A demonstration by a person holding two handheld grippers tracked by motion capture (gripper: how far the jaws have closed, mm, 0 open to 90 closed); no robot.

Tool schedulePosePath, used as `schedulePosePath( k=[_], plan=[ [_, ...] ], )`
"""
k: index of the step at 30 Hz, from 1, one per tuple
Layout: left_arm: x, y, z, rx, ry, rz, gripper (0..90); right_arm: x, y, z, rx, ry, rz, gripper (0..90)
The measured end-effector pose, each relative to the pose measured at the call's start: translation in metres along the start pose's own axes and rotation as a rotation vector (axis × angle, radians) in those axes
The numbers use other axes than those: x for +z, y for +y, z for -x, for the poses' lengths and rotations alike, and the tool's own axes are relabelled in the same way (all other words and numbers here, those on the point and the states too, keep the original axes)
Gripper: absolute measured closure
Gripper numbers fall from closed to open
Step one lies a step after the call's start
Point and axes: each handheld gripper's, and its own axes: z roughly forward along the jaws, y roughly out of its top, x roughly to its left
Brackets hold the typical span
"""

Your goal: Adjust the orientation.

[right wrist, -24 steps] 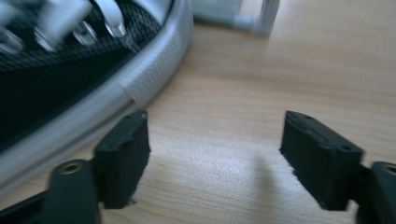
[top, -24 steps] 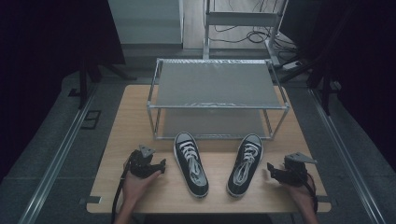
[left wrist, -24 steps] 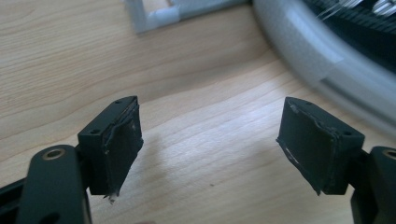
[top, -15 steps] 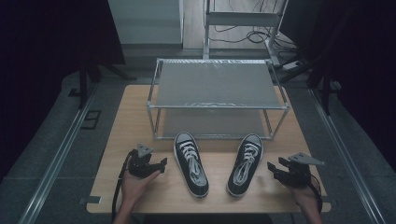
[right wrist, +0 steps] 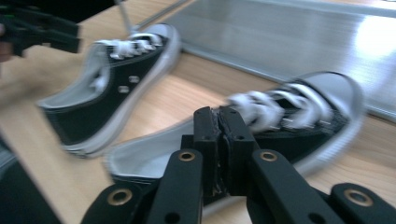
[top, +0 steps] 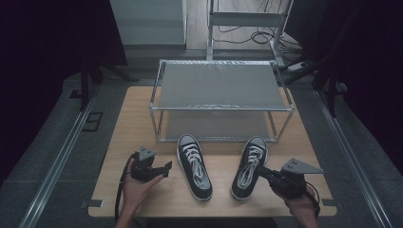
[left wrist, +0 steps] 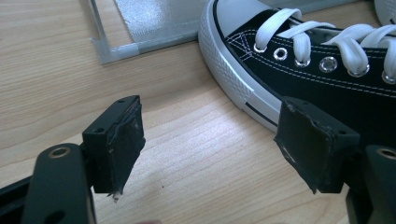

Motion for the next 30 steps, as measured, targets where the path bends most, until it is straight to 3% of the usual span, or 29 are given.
schedulePosePath(
  k=[6, 14, 23, 30],
  plan=[
    [-0.006, 0.000, 0.003, -0.007, -0.018, 0.002, 23.4, 0.016, 0.000, -0.032, -0.014, 0.115, -0.009, 89.7],
    [-0.006, -0.001, 0.006, 0.004, -0.031, -0.015, 23.2, 0.046, -0.004, -0.074, -0.066, 0.179, -0.078, 89.7],
    [-0.008, -0.002, 0.007, 0.004, -0.039, -0.010, 23.1, 0.071, -0.014, -0.092, -0.061, 0.183, -0.128, 89.7],
    [-0.010, -0.003, 0.005, 0.004, -0.032, -0.011, 23.0, 0.089, -0.020, -0.110, -0.095, 0.124, -0.147, 89.8]
  ],
)
